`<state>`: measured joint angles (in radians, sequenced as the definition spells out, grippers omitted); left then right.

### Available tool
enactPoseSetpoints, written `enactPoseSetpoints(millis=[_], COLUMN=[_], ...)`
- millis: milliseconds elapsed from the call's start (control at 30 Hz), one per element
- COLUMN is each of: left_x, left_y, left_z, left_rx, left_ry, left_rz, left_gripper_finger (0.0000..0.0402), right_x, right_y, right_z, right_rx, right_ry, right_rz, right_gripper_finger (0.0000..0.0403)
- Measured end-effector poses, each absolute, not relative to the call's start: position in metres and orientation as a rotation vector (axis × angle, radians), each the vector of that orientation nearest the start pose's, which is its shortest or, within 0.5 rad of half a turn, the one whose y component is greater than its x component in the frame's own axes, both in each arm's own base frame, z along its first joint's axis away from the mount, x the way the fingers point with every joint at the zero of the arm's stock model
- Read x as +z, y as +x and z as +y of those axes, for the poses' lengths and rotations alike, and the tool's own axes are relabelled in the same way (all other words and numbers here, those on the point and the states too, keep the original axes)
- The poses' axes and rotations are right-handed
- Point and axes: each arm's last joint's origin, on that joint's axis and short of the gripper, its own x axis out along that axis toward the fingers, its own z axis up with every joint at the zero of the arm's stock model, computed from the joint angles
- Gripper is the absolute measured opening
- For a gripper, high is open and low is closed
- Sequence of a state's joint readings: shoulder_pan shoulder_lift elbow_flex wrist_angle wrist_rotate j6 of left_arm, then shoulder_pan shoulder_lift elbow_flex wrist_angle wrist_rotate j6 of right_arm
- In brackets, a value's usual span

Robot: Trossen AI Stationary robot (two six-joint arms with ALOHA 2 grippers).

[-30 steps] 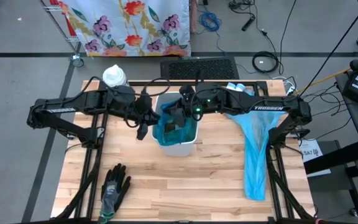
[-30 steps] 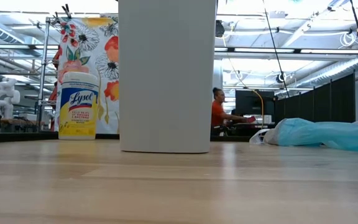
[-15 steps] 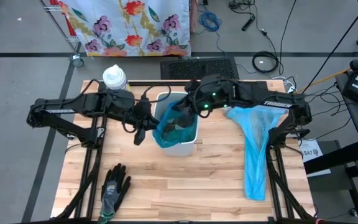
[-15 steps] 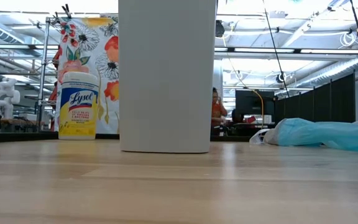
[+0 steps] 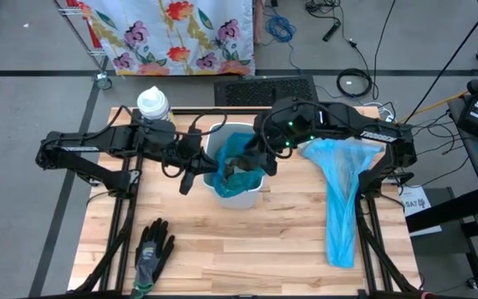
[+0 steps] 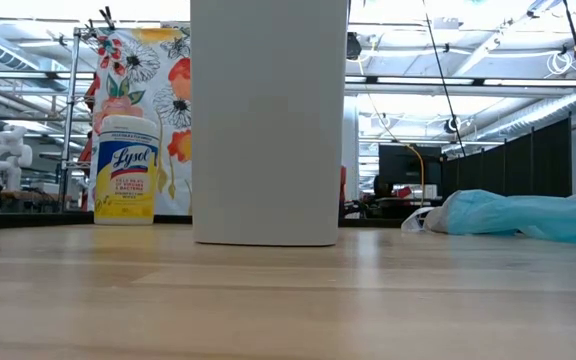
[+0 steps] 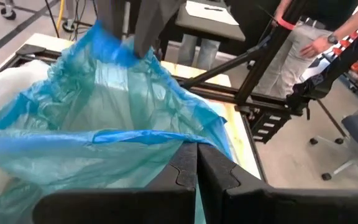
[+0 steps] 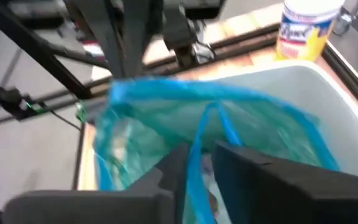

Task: Place trash/remove bag and relplace
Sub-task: Close the blue trash bag

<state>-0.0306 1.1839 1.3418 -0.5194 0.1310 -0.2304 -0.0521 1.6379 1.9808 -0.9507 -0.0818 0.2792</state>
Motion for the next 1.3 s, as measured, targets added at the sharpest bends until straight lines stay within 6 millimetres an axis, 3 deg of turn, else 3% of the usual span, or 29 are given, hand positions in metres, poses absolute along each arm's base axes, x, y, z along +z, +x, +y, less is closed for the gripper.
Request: enactPoseSetpoints(millis=[167, 267, 467, 833, 1000, 1300], left_x=[0.414, 0.414, 0.415, 0.417, 0.419, 0.418], left_y=[0.244, 0.244, 0.244, 0.248, 0.248, 0.248], left_z=[-0.011, -0.011, -0.011, -0.009, -0.009, -0.009], left_rx=[-0.119, -0.113, -0.105, -0.060, -0.061, -0.060], left_ry=[-0.254, -0.270, -0.268, -0.261, -0.260, -0.261], left_rz=[0.357, 0.355, 0.341, 0.306, 0.284, 0.286], left_gripper_finger=[0.0004, 0.0004, 0.0004, 0.0004, 0.0004, 0.0004], right_x=[0.448, 0.456, 0.473, 0.496, 0.498, 0.488], right_y=[0.319, 0.304, 0.280, 0.266, 0.271, 0.304], right_z=[-0.025, -0.030, -0.033, -0.031, -0.032, -0.027], right_rx=[-0.085, -0.102, -0.107, -0.059, -0.040, 0.038], right_ry=[0.285, 0.282, 0.260, 0.124, 0.036, -0.161], right_rz=[0.667, 0.657, 0.599, 0.526, 0.489, 0.458], right_gripper_finger=[0.0117, 0.0133, 0.0139, 0.0135, 0.0135, 0.0135])
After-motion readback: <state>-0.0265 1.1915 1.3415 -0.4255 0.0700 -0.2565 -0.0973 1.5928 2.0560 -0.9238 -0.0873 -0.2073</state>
